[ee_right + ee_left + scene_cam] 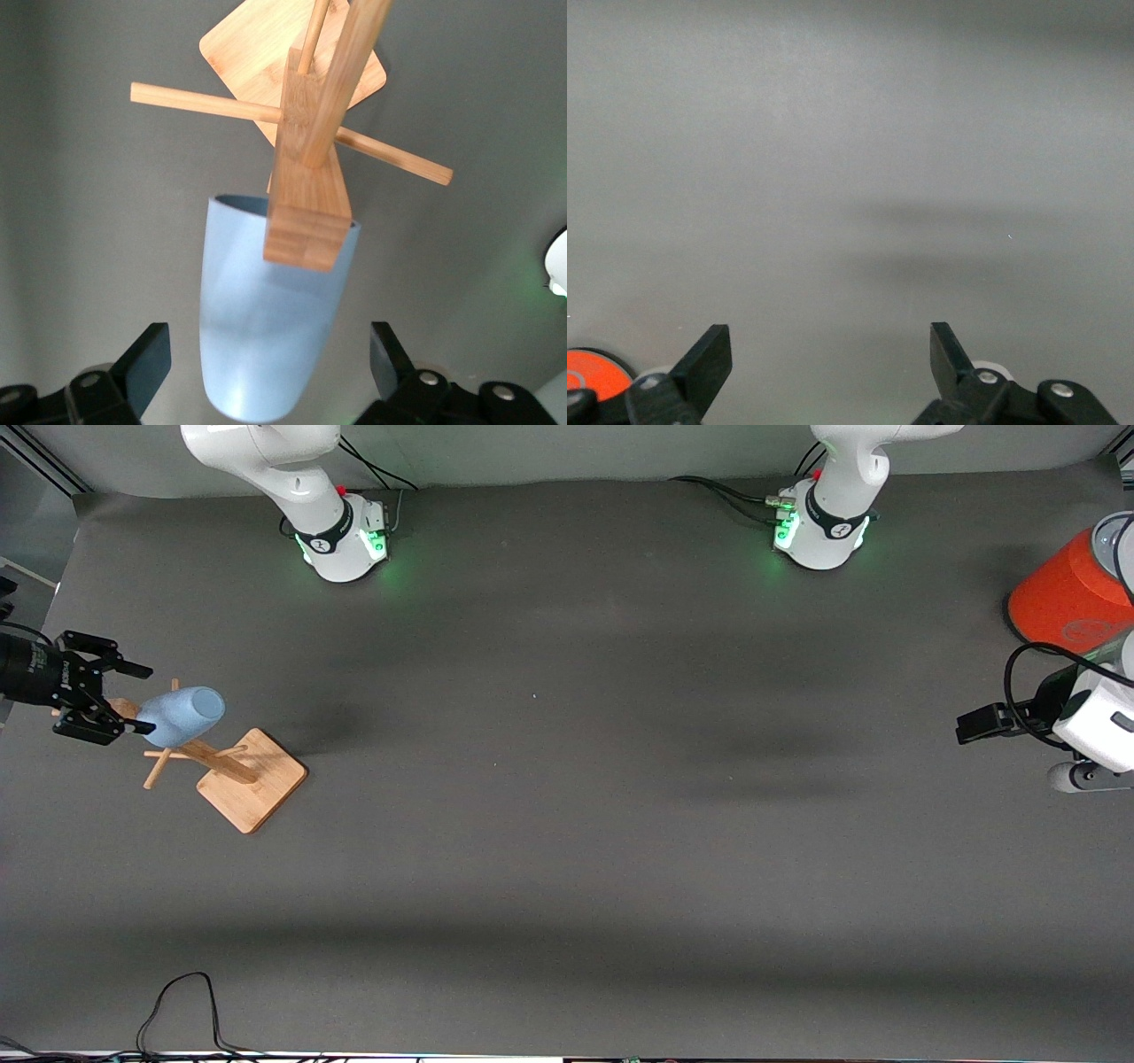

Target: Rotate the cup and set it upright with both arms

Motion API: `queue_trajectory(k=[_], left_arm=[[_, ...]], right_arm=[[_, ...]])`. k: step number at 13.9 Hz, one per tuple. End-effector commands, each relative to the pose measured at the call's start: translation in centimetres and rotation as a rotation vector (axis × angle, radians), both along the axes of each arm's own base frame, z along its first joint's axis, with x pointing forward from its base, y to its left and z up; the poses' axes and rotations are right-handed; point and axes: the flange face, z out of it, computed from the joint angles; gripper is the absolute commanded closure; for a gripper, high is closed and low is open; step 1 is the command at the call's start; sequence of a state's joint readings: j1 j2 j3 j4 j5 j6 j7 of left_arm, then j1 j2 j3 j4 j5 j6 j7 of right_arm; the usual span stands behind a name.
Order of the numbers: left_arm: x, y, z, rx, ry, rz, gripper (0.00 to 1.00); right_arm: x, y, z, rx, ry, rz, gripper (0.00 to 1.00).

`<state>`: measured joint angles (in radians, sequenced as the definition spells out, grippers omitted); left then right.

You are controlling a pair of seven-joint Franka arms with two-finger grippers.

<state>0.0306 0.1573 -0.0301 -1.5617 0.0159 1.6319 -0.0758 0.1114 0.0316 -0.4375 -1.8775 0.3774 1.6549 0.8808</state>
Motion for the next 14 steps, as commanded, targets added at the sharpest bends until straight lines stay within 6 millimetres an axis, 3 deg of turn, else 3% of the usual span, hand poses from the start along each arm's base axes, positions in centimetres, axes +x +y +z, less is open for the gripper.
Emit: queue_trajectory(k=[1, 6, 11, 14], left_arm=[[-0.9, 0.3, 1.4, -0.003, -0.010, -0.002, 0.00], [-0.9, 0.2, 1.2, 0.000, -0.001, -0.005, 0.00], [-1.1, 0.3, 1.4, 0.000, 0.010, -0.005, 0.00], [-1.0, 0.1, 1.6, -0.006, -0.001, -0.008, 0.00]], right_arm=[[-0.2, 0.3, -1.0, 0.030, -0.015, -0.059, 0.00], [-0.6, 0.5, -4.1, 0.023, -0.018, -0.087, 0.00], [-0.3, 1.0, -4.9, 0.034, -0.027, -0.091, 0.00], [-0.3, 1.2, -4.7, 0.036, -0.032, -0.077, 0.31]])
